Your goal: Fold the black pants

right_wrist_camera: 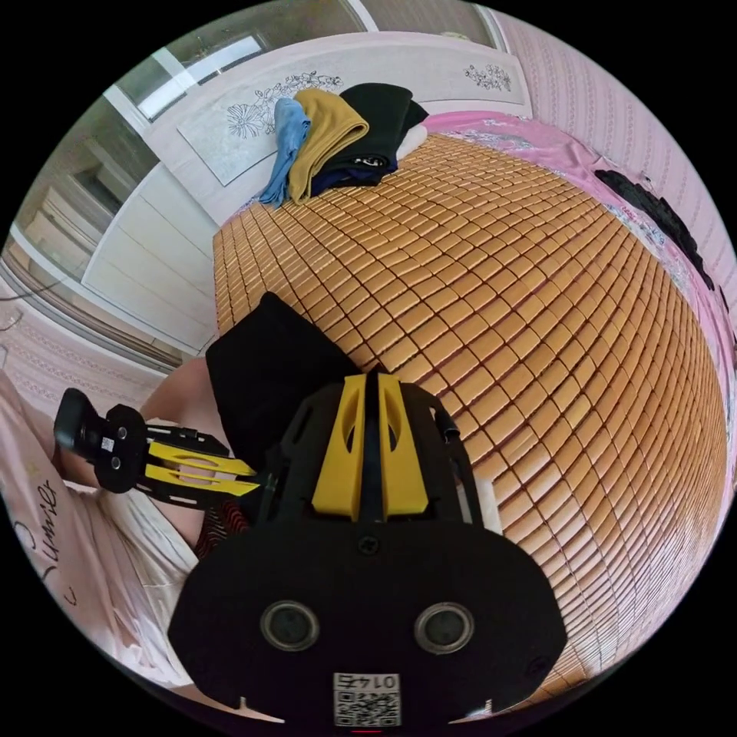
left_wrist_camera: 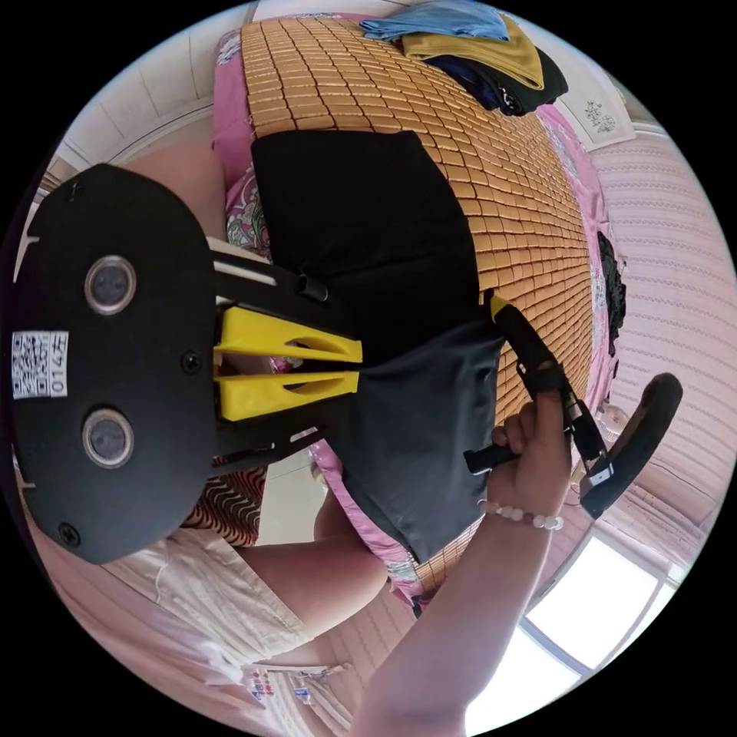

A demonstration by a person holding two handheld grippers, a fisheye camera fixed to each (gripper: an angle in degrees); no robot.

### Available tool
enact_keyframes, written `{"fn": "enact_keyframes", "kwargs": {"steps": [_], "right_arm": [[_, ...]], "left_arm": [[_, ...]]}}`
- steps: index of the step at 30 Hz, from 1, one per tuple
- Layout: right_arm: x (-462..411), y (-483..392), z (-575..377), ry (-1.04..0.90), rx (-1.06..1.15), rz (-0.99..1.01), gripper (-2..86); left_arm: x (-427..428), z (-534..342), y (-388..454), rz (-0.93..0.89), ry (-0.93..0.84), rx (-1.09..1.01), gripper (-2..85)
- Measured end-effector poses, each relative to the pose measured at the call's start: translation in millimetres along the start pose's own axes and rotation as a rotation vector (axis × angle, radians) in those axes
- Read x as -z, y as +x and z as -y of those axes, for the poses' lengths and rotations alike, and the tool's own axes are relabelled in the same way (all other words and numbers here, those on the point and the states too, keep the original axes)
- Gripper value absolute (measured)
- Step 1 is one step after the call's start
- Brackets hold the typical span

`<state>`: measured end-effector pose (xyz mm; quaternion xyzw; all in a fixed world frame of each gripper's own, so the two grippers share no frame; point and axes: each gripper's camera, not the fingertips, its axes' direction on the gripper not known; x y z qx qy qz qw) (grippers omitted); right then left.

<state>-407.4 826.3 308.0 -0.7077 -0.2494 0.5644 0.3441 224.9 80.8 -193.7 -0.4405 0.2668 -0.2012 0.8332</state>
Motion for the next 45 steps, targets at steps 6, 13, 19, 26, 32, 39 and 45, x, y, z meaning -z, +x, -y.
{"fn": "enact_keyframes", "kwargs": {"steps": [6, 13, 19, 26, 32, 39, 45], "right_arm": [[55.1, -4.4, 1.3, 0.113, 0.055, 0.059, 1.9], [33.3, -29.8, 75.6, 0.178, 0.102, 0.300, 5.3], [3.9, -28.2, 48.9, 0.174, 0.060, 0.052, 6.1], [41.4, 5.6, -74.0, 0.066, -0.061, -0.276, 0.8], [4.2, -1.5, -70.0, -0.053, 0.040, -0.209, -0.2], [-26.2, 34.2, -29.2, -0.224, 0.042, -0.205, -0.4], [-26.7, 58.9, -14.0, -0.321, 0.113, -0.250, -0.4]], "left_arm": [[49.4, -8.3, 19.3, -0.040, 0.125, -0.067, -0.4], [121.7, -34.8, -29.1, 0.076, 0.168, 0.095, 2.8], [116.8, -73.7, -79.1, 0.252, 0.103, 0.306, 5.1], [73.1, -46.5, -6.7, 0.058, 0.135, 0.046, -0.2], [-9.5, -14.4, 80.5, -0.055, 0.056, -0.203, -0.9], [-55.3, -20.7, 105.0, -0.017, -0.031, -0.273, -1.0], [-61.8, -28.7, 114.2, -0.023, -0.032, -0.279, -0.8]]}}
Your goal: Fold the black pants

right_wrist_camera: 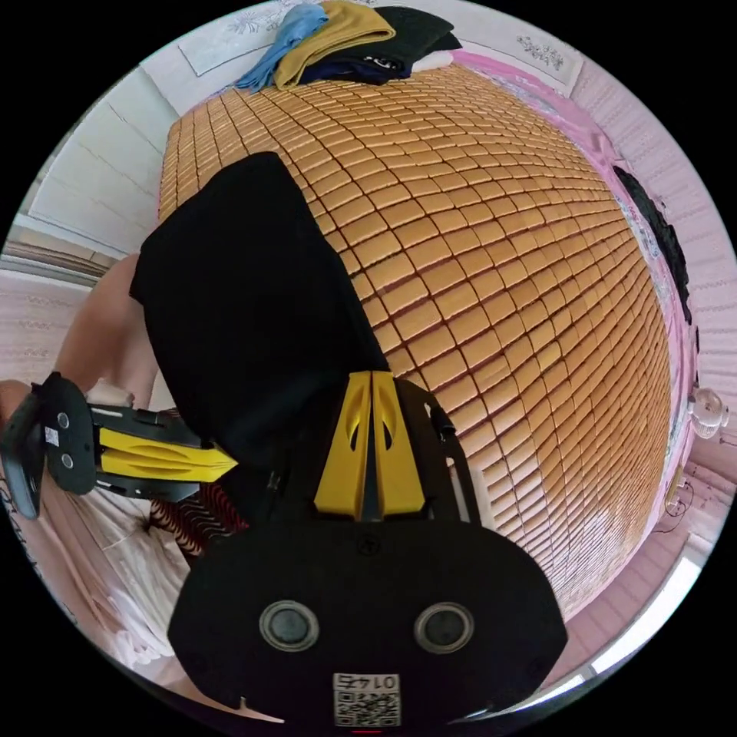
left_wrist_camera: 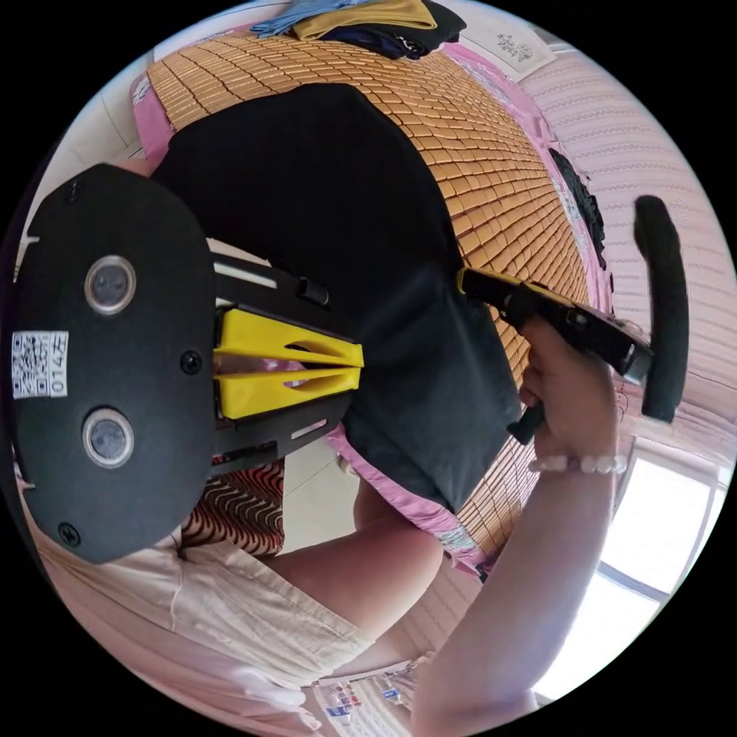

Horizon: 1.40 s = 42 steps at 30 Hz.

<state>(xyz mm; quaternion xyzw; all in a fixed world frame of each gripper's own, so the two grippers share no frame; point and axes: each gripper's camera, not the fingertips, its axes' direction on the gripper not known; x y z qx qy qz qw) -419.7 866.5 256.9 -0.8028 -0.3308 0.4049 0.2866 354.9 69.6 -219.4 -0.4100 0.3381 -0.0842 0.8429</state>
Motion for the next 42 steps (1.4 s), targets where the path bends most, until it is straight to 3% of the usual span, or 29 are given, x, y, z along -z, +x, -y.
{"fn": "enact_keyframes", "kwargs": {"steps": [3, 8, 12, 15, 17, 24, 27, 30, 34, 36, 38, 42], "right_arm": [[10.5, 20.5, -18.1, 0.043, -0.058, 0.067, -0.3], [55.8, 62.9, -153.5, 0.261, -0.342, 0.087, 0.9], [56.3, 84.8, -260.3, 0.204, -0.570, 0.081, 4.7], [35.3, 102.0, -326.2, 0.121, -0.746, 0.198, 8.7], [23.9, 112.3, -360.1, 0.168, -0.825, 0.322, 7.4], [62.3, 128.2, -405.4, 0.504, -0.763, 0.615, 3.4], [83.2, 132.8, -418.1, 0.544, -0.708, 0.628, 5.2], [70.7, 159.9, -457.5, 0.529, -0.822, 0.614, 10.5], [35.1, 190.5, -502.6, 0.724, -1.011, 0.782, 13.5], [23.2, 196.3, -506.0, 0.753, -1.038, 0.805, 11.9], [12.4, 201.1, -516.5, 0.817, -1.088, 0.868, 4.6], [19.7, 202.7, -546.6, 0.974, -1.086, 0.964, 2.7]], "left_arm": [[0.3, -0.7, 2.4, 0.003, 0.008, 0.004, -0.1], [12.7, -0.1, 14.8, -0.028, 0.079, -0.062, 5.2], [15.2, 11.6, 38.0, -0.108, 0.202, -0.162, 7.1], [0.9, 28.5, 59.3, -0.173, 0.210, -0.237, 9.3], [-8.6, 37.9, 72.8, -0.187, 0.220, -0.284, 10.3], [-33.8, 80.3, 103.8, -0.188, 0.215, -0.364, 14.2], [-31.0, 88.9, 98.8, -0.117, 0.271, -0.302, 6.2], [-36.6, 93.0, 84.8, -0.170, 0.221, -0.243, 2.6], [-33.0, 86.5, 86.5, -0.178, 0.222, -0.319, 1.9], [-31.7, 84.1, 88.5, -0.199, 0.200, -0.353, 1.9], [-31.5, 83.8, 87.2, -0.221, 0.191, -0.354, 2.1], [-26.8, 93.0, 82.2, -0.237, 0.234, -0.361, 2.7]]}}
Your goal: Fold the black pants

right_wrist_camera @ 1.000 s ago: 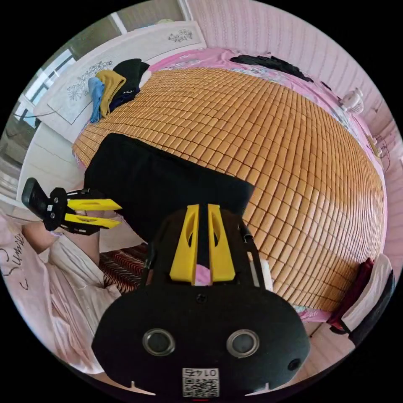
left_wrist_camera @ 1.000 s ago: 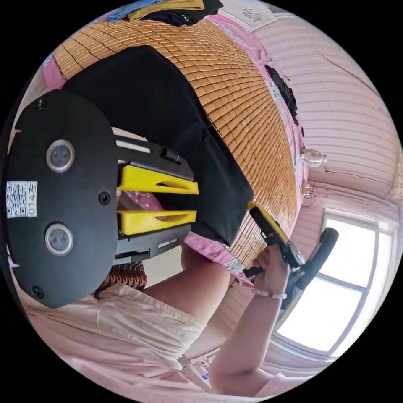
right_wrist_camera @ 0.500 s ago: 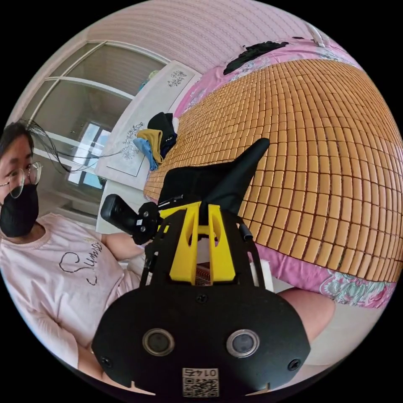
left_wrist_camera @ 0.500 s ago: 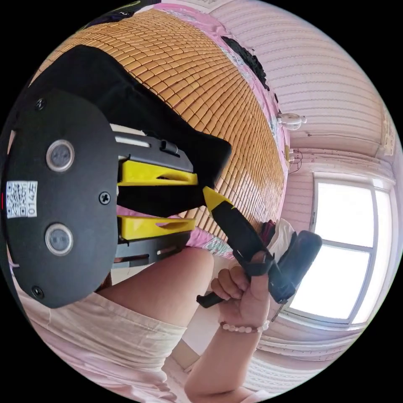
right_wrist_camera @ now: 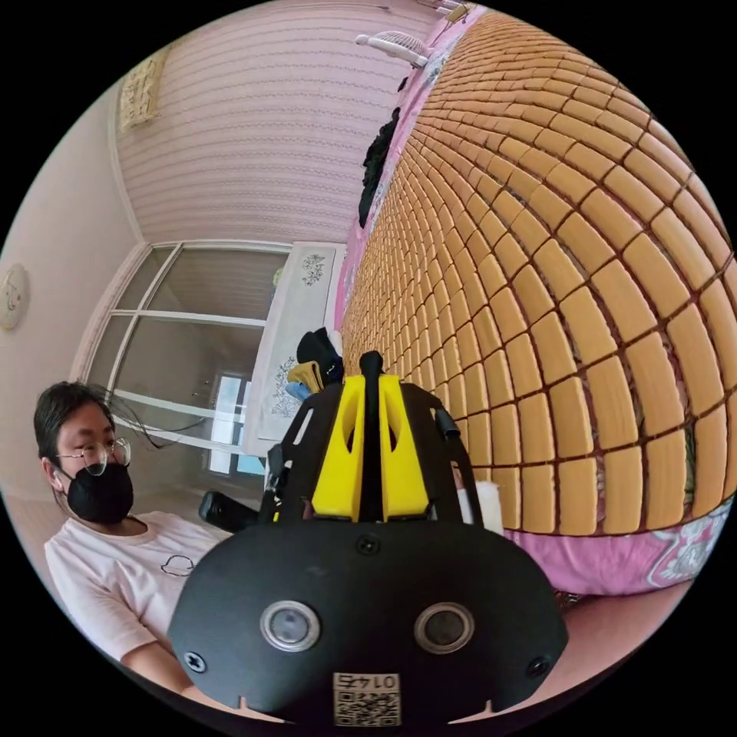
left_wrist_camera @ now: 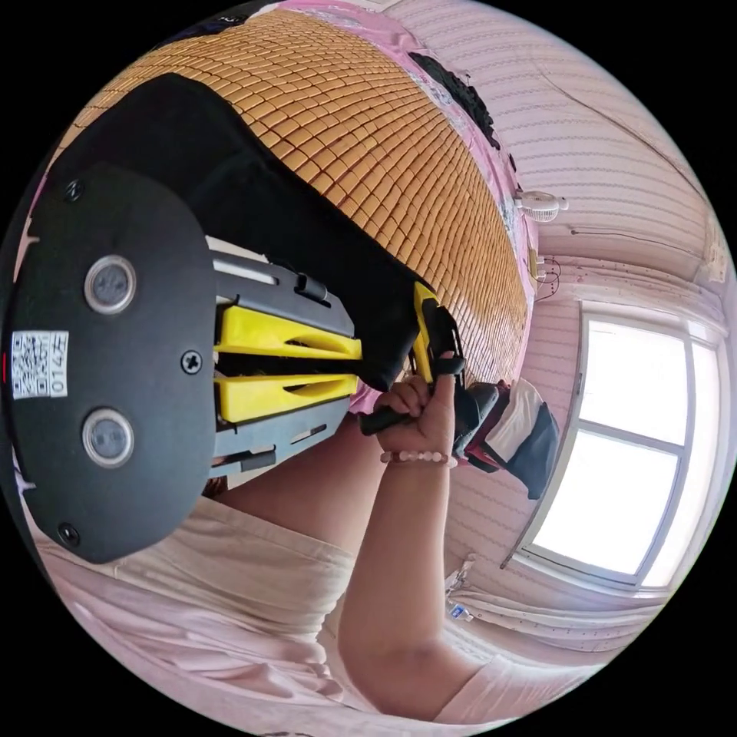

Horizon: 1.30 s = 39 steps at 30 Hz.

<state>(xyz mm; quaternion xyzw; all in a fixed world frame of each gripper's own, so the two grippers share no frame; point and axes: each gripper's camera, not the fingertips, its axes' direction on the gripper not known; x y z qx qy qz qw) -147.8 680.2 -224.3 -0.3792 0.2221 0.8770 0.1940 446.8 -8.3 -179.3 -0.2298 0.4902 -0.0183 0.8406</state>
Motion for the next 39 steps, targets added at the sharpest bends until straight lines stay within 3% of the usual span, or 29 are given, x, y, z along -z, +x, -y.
{"fn": "enact_keyframes", "kwargs": {"steps": [6, 10, 13, 19, 24, 26, 32, 35, 39], "right_arm": [[82.0, -41.7, -0.2, 0.150, 0.092, 0.088, 2.1], [100.9, -102.3, 1.7, 0.126, 0.275, -0.100, 2.3], [69.9, -135.0, 0.7, 0.031, 0.388, -0.137, 2.9], [-82.7, -155.7, -30.5, -0.257, 0.415, 0.083, 10.0], [-94.6, -132.4, -56.2, -0.215, 0.373, -0.148, 11.6], [-75.7, -131.0, -67.8, -0.188, 0.397, -0.289, 12.3], [-49.5, -129.0, -99.6, -0.140, 0.428, -0.622, 15.0], [-52.6, -121.3, -110.9, -0.135, 0.374, -0.608, 14.9], [-69.2, -126.9, -131.6, -0.137, 0.445, -0.702, 13.8]], "left_arm": [[4.3, 39.7, -7.0, -0.069, 0.191, -0.046, 2.8], [12.8, 52.0, -31.9, -0.135, 0.287, 0.033, 2.8], [33.7, 39.5, -61.6, -0.096, 0.309, 0.066, 2.5], [90.5, -21.7, -131.6, 0.069, 0.162, 0.331, 5.3], [133.0, -86.0, -177.1, 0.344, 0.080, 0.607, 6.8], [134.2, -91.3, -190.9, 0.372, 0.086, 0.647, 7.5], [82.9, -62.5, -248.0, 0.231, 0.157, 0.687, 11.1], [50.5, -44.0, -279.7, 0.109, 0.152, 0.703, 11.4], [13.9, -22.3, -302.8, 0.124, 0.039, 0.688, 13.5]]}}
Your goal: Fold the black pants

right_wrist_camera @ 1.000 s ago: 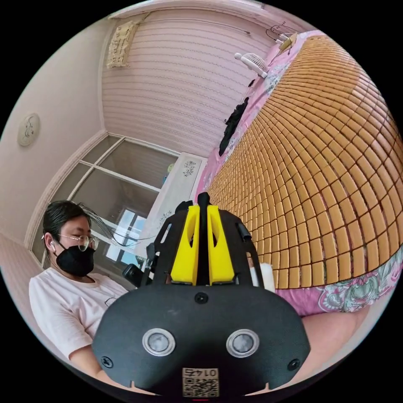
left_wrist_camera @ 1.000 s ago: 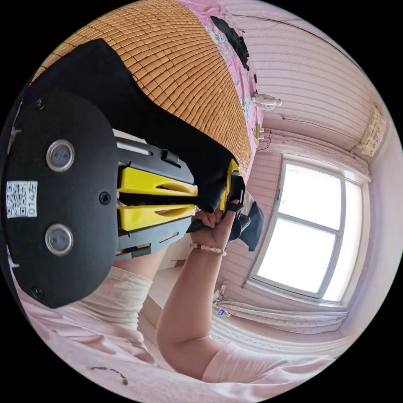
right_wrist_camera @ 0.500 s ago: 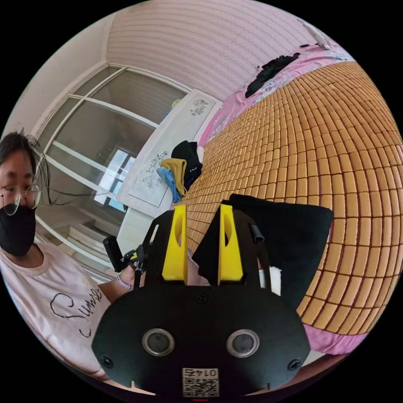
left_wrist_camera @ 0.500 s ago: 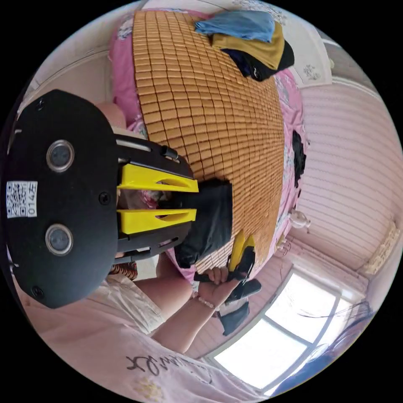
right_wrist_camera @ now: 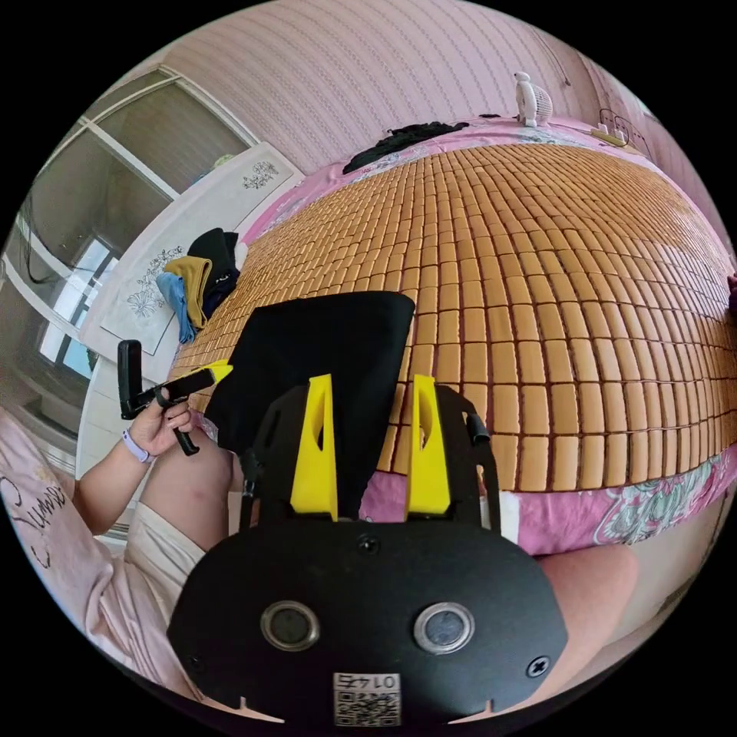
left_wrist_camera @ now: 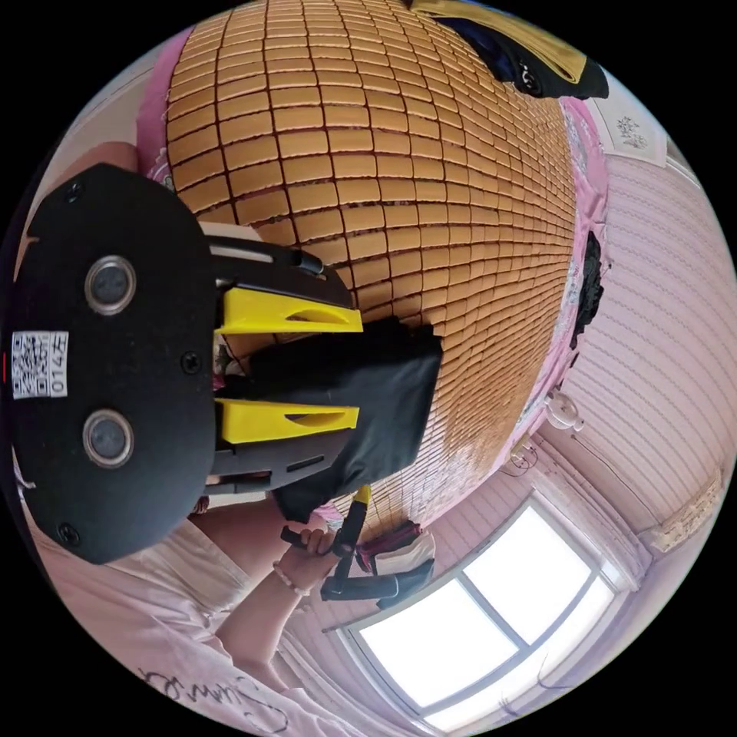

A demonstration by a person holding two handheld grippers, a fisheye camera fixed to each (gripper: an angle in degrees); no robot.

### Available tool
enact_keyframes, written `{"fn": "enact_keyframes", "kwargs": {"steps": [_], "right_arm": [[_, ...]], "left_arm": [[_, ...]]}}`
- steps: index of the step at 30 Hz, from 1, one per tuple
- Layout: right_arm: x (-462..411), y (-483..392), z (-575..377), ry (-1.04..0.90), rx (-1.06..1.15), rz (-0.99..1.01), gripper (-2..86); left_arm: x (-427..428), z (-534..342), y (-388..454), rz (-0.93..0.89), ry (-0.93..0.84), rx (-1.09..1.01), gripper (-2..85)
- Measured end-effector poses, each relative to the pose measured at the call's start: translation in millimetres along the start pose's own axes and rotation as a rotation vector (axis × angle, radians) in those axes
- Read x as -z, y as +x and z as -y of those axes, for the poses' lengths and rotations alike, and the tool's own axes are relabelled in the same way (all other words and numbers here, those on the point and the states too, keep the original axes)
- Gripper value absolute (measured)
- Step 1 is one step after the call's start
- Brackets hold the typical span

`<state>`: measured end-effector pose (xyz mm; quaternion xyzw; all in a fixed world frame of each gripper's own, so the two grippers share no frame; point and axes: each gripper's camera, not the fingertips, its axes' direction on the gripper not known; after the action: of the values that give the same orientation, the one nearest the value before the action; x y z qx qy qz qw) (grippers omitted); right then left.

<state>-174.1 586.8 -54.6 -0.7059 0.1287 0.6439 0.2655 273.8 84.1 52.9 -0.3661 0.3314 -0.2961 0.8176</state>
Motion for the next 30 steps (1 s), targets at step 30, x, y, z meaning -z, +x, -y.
{"fn": "enact_keyframes", "kwargs": {"steps": [30], "right_arm": [[355.8, -100.9, -3.4, 0.304, 0.473, -0.179, 2.5]], "left_arm": [[-24.4, 66.2, 378.5, -0.255, 0.274, -0.315, 5.0]]}}
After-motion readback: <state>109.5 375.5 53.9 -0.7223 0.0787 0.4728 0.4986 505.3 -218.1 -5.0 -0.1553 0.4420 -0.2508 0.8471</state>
